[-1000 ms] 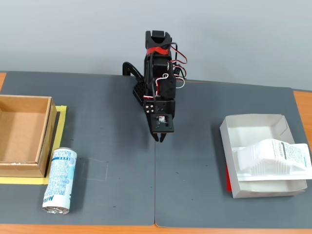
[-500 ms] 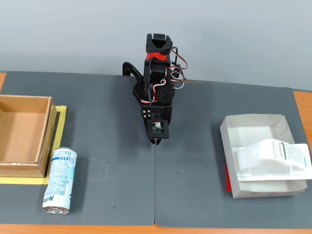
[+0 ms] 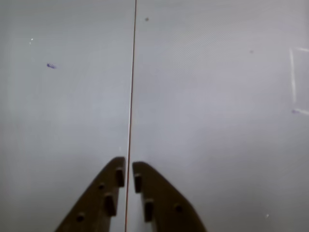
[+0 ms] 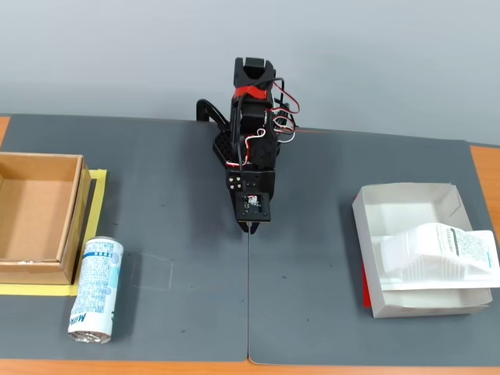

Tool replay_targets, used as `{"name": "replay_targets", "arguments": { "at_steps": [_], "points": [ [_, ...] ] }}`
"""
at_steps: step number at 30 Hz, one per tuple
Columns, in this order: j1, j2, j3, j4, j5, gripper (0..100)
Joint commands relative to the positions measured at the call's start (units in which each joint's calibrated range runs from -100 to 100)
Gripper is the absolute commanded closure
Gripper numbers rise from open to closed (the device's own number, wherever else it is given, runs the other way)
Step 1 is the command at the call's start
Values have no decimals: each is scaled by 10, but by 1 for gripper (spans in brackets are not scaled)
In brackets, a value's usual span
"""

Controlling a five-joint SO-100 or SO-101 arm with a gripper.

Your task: Pick the sandwich and put it in the gray box

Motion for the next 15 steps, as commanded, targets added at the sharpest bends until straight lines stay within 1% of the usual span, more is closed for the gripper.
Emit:
{"name": "replay_targets", "arguments": {
  "at_steps": [1,15],
  "points": [
    [2,-14,0,3,0,98],
    [1,-15,1,3,-1,98]
  ]
}}
